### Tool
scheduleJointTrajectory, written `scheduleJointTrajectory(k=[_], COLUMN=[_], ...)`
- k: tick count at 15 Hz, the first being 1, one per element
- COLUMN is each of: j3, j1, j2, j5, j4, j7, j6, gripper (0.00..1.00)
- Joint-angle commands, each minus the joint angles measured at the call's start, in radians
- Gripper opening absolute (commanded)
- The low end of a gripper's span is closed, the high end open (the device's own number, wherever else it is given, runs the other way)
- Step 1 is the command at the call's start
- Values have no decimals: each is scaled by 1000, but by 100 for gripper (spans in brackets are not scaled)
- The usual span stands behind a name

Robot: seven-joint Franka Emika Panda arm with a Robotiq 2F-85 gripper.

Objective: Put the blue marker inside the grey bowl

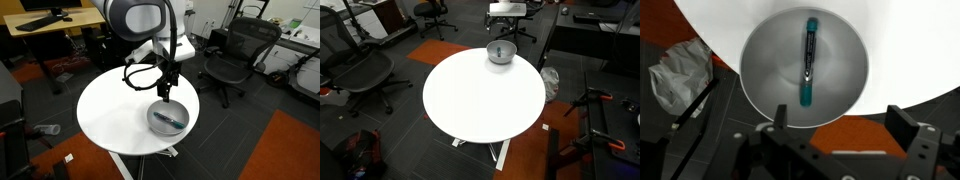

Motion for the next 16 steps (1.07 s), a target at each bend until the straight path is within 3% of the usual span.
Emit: scheduleJointTrajectory(k=[1,9,10,16], j3=[-7,17,15,24], j1=[38,94,82,84], j2=[-146,-360,-284,-329], j5=[-31,-146,-118,-135], j4=[-137,-318,-249,-293], j7=[-84,-221,-190,-204], j6=[-4,-20,-3,-3], gripper=[100,100,100,100])
